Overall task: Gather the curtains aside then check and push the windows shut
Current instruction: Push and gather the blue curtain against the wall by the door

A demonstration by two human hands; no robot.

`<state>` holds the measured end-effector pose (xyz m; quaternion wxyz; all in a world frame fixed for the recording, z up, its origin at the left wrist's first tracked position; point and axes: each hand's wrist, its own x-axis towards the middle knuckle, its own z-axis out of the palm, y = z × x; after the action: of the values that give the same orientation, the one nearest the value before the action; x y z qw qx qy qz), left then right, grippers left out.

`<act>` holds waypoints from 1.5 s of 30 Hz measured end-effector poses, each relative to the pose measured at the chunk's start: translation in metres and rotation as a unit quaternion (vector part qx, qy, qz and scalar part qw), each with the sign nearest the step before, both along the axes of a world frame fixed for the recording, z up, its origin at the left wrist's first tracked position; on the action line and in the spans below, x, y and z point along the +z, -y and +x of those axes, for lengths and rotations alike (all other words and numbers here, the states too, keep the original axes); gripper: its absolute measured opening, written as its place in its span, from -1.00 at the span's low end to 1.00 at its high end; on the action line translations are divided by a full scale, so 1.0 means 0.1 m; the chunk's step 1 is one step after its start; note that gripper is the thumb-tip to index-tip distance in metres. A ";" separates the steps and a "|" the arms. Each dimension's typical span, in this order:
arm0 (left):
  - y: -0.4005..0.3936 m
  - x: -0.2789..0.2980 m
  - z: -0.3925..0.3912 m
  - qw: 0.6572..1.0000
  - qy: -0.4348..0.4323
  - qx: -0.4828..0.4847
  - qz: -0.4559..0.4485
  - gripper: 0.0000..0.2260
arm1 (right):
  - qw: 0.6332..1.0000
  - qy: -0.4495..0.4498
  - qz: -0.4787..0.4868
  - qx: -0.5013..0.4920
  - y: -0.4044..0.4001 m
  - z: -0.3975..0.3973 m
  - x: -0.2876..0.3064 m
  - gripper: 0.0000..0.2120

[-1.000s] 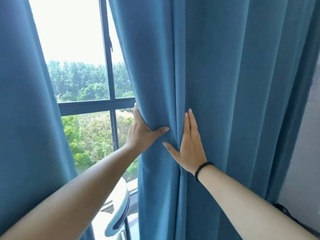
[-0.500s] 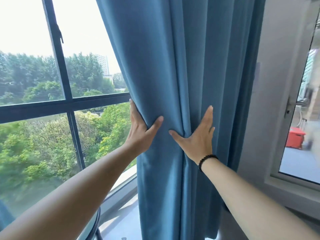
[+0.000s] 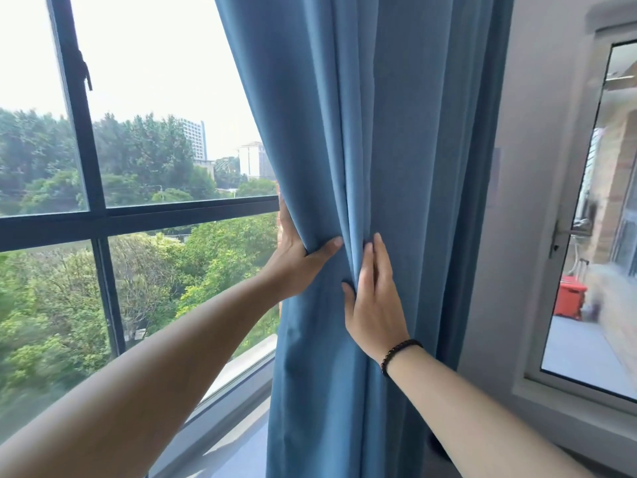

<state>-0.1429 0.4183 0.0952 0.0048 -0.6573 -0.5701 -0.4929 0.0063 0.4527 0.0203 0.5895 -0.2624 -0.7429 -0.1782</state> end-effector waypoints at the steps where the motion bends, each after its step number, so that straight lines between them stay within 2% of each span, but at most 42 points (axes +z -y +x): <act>1: -0.08 0.03 0.03 1.000 0.000 -0.003 0.002 0.05 | 0.999 0.012 0.035 -0.018 -0.12 0.04 -0.04 -0.33; 4: -0.28 0.10 0.14 0.999 0.028 -0.018 -0.002 0.06 | 0.991 0.083 0.086 -0.054 -0.37 0.17 -0.15 -0.32; 6: -0.37 0.16 0.22 0.998 0.049 -0.024 -0.012 0.04 | 0.983 0.146 0.072 -0.080 -0.43 0.21 -0.20 -0.25; 8: -0.51 0.21 0.31 0.998 0.048 -0.023 -0.035 -0.08 | 0.979 0.178 0.025 -0.100 -0.49 0.23 -0.21 -0.13; 11: -0.69 0.28 0.45 0.996 0.066 -0.020 -0.051 -0.30 | 0.976 0.175 -0.038 -0.126 -0.57 0.21 -0.15 0.00; 16: -0.93 0.36 0.68 0.993 0.071 -0.049 -0.075 -0.48 | 0.974 0.112 -0.126 -0.148 -0.65 0.08 -0.05 0.13; 20: -1.06 0.37 0.91 0.992 0.068 -0.059 -0.084 -0.59 | 0.970 0.078 -0.175 -0.148 -0.81 0.08 -0.01 0.10; 24: -1.21 0.35 0.92 0.990 0.076 -0.080 -0.087 -0.64 | 0.968 0.099 -0.159 -0.167 -1.10 0.26 -0.06 -0.01; 26: -1.25 0.31 0.87 0.997 0.045 -0.058 -0.037 -0.50 | 0.969 0.104 -0.147 -0.169 -1.21 0.32 -0.06 -0.07; 28: -1.28 0.27 0.84 0.996 -0.010 -0.019 0.085 -0.27 | 0.972 0.102 -0.134 -0.164 -1.30 0.34 -0.05 -0.16; 31: -1.31 0.34 0.79 0.956 -0.121 0.070 0.259 -0.16 | 0.975 0.110 -0.122 -0.151 -1.42 0.33 -0.03 -0.30; 33: -1.36 0.43 0.77 0.929 -0.180 0.102 0.306 -0.17 | 0.976 0.113 -0.113 -0.144 -1.53 0.31 -0.02 -0.36; 38: -1.67 0.37 0.63 0.901 -0.310 0.175 0.248 -0.28 | 0.975 0.117 -0.097 -0.164 -1.85 0.31 -0.03 -0.39; 42: -2.04 0.26 0.58 0.907 -0.320 0.167 0.217 -0.32 | 0.970 0.121 -0.084 -0.192 -2.17 0.33 -0.11 -0.37; 45: -2.31 0.27 0.60 0.912 -0.317 0.144 0.217 -0.35 | 0.969 0.114 -0.089 -0.200 -2.38 0.34 -0.14 -0.19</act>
<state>-0.0834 0.6497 0.1224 0.3983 -0.6729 -0.5059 -0.3642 0.0407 0.6907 0.0067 0.4280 -0.4351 -0.7500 -0.2549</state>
